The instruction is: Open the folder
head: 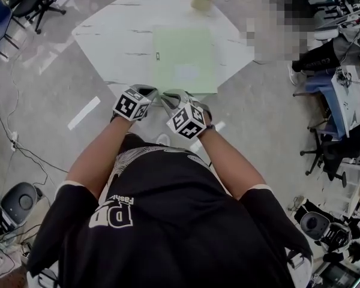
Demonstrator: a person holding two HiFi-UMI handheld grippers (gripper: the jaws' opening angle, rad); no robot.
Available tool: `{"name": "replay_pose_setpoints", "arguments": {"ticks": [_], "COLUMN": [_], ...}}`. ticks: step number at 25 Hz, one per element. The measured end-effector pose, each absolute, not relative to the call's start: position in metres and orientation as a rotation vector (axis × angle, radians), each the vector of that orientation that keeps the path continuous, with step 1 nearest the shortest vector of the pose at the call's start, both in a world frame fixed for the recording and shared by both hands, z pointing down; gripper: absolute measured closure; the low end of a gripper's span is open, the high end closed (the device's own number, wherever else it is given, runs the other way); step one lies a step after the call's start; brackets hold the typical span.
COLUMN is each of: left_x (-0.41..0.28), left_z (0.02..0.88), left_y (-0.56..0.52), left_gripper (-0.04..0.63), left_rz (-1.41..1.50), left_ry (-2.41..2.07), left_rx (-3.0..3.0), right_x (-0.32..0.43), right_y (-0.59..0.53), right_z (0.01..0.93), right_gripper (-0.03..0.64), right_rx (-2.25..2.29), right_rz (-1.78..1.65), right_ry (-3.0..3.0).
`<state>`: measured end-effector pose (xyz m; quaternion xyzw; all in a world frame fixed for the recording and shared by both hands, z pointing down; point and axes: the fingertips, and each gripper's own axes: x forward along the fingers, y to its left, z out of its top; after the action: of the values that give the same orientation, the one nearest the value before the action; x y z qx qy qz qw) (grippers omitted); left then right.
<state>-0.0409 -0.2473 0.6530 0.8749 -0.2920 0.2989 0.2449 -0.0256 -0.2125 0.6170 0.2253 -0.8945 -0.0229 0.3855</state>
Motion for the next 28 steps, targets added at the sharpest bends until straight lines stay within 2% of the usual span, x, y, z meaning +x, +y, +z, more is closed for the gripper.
{"name": "replay_pose_setpoints", "arguments": {"ticks": [18, 28], "left_x": [-0.042, -0.043], "left_z": [0.654, 0.654], "left_y": [-0.247, -0.247], "left_gripper": [0.545, 0.545], "left_rz": [0.827, 0.837], "left_ry": [-0.756, -0.735], "left_rx": [2.396, 2.405], "right_x": [-0.035, -0.036], "right_y": [-0.221, -0.226], "right_z": [0.653, 0.649], "right_gripper": [0.574, 0.535], "right_rx": [0.429, 0.426], "right_rz": [-0.488, -0.55], "right_ry": [-1.995, -1.959]}}
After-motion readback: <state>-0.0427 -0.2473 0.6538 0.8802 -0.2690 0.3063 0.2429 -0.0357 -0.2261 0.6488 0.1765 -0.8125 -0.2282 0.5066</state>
